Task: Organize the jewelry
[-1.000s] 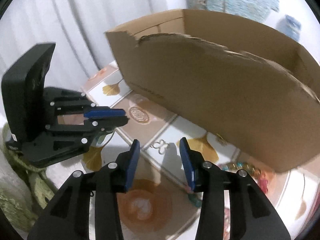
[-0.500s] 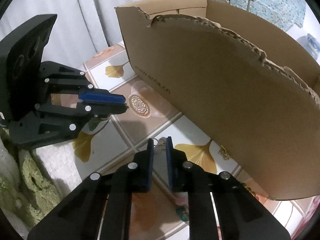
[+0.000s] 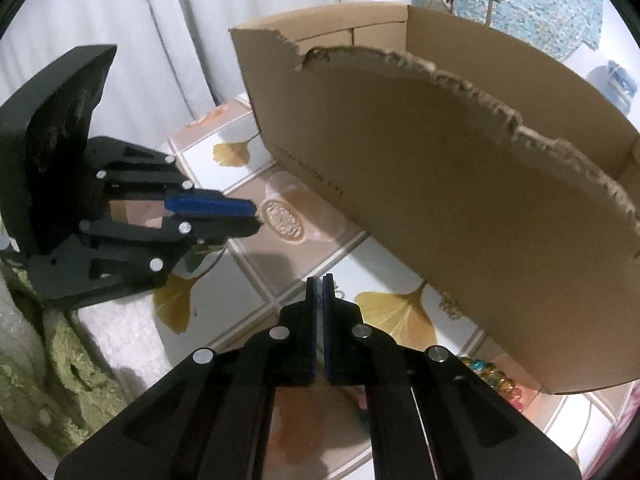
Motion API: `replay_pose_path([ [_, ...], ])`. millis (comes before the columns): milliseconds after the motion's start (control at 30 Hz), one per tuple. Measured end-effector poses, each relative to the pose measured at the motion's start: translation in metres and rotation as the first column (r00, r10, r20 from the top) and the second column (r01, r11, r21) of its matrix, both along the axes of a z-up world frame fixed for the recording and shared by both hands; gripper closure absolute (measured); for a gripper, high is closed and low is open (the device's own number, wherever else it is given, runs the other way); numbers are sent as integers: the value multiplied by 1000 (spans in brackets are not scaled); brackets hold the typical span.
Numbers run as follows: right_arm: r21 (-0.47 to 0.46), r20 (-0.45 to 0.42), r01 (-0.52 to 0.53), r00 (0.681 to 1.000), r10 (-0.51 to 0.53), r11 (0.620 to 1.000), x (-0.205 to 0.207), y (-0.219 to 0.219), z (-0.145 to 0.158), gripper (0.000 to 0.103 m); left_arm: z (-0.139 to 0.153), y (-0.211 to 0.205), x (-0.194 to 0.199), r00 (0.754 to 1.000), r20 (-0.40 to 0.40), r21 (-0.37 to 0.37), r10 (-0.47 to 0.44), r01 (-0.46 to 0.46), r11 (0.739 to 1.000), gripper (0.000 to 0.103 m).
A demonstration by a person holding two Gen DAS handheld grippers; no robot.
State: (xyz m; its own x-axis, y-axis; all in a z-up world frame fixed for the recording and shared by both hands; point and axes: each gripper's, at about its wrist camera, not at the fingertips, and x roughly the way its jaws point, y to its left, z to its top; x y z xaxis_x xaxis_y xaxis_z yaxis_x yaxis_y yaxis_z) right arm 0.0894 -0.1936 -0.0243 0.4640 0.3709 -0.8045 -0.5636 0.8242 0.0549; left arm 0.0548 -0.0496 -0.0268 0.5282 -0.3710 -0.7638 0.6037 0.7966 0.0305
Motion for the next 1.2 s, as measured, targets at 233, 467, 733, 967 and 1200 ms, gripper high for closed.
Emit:
replay_pose_path([
  [233, -7, -25, -37, 999, 37, 999, 9, 1, -3, 77, 0, 0, -1, 1000, -1, 0, -1, 1, 1000, 95],
  [467, -41, -26, -78, 997, 77, 996, 8, 5, -5, 77, 0, 0, 0, 1000, -2, -1, 0, 0, 1000, 95],
  [733, -62, -44, -117, 992, 115, 991, 10, 13, -7, 90, 0, 1, -1, 1000, -1, 0, 0, 0, 1000, 95],
  [967, -49, -39, -102, 994, 101, 994, 10, 13, -8, 90, 0, 1, -1, 1000, -2, 0, 0, 0, 1000, 95],
  [1200, -43, -41, -89, 995, 88, 995, 5, 7, -5, 103, 0, 1, 0, 1000, -2, -2, 0, 0, 1000, 96],
])
